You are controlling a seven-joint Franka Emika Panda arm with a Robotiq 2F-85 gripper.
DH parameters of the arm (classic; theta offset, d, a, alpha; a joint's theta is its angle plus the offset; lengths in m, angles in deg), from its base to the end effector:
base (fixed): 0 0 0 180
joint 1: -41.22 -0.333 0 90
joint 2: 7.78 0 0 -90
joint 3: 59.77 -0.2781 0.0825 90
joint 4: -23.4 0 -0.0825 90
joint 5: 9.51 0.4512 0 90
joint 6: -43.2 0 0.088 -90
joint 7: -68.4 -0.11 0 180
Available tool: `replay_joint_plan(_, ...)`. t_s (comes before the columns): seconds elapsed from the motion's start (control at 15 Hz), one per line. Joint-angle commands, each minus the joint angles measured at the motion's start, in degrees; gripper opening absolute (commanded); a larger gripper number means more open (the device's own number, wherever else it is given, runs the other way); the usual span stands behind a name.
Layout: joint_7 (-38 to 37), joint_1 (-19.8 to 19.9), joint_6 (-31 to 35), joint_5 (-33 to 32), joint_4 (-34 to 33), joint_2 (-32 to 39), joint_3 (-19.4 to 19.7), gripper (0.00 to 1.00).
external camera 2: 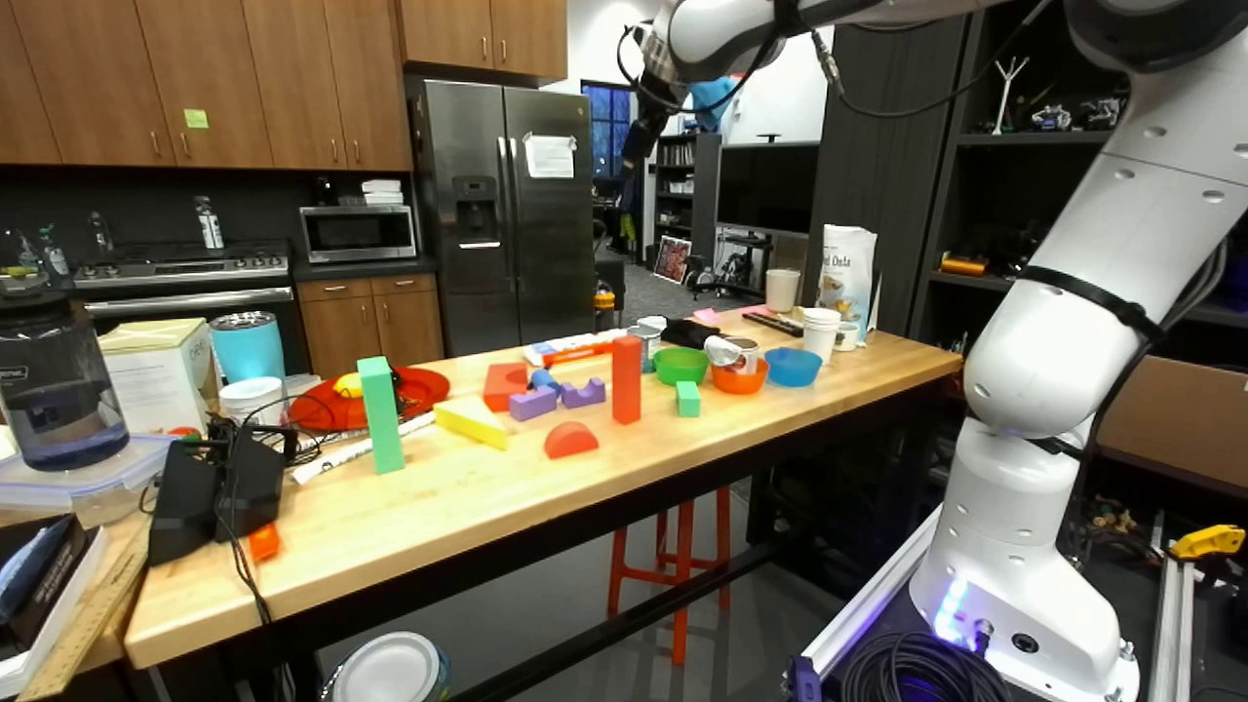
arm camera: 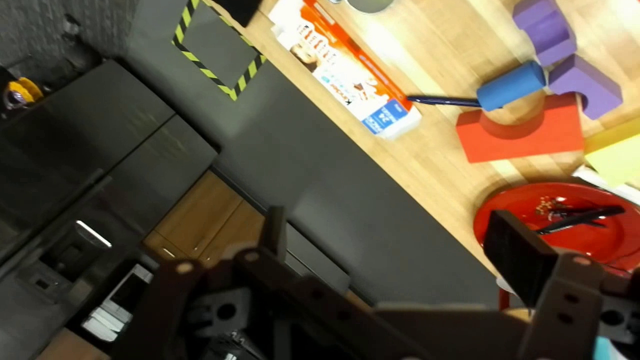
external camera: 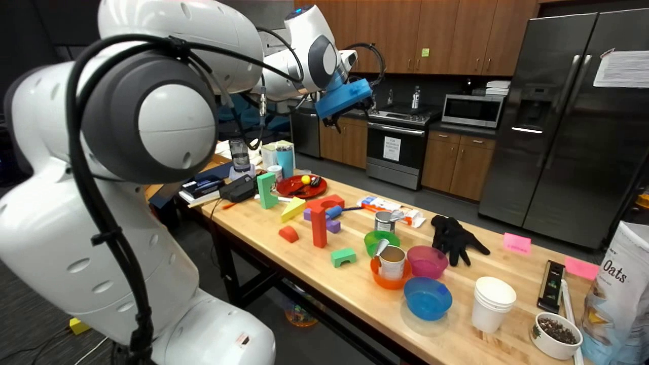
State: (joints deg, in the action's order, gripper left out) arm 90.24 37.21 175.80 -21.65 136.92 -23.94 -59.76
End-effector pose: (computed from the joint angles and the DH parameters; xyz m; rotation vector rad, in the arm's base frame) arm 0.5942 0.0370 0.6085 2.6380 0.7374 0.8156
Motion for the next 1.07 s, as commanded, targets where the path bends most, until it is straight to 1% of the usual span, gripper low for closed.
replay_joint_plan(0.0,4.0,-1.9,-1.3,6.2,0.2,0.4,0.7,1.00)
replay_joint_plan(0.27,4.5,-3.3,-2.8,11.6,0.7,1.2,0.1,1.00)
replay_joint_plan(0.47,3.3,-3.7,-1.7,14.1,1.1,2.4,-0.4,1.00)
replay_joint_plan(0.73,3.3,-3.5,-2.1,17.5,0.3,5.7,-0.3,1.00)
replay_joint_plan(0.8,3.8,-3.5,-1.0,19.1,0.3,6.6,-0.1,1.00)
replay_joint_plan(1.0,5.5,-3.5,-1.9,23.8,-0.7,9.5,-0.1,1.00)
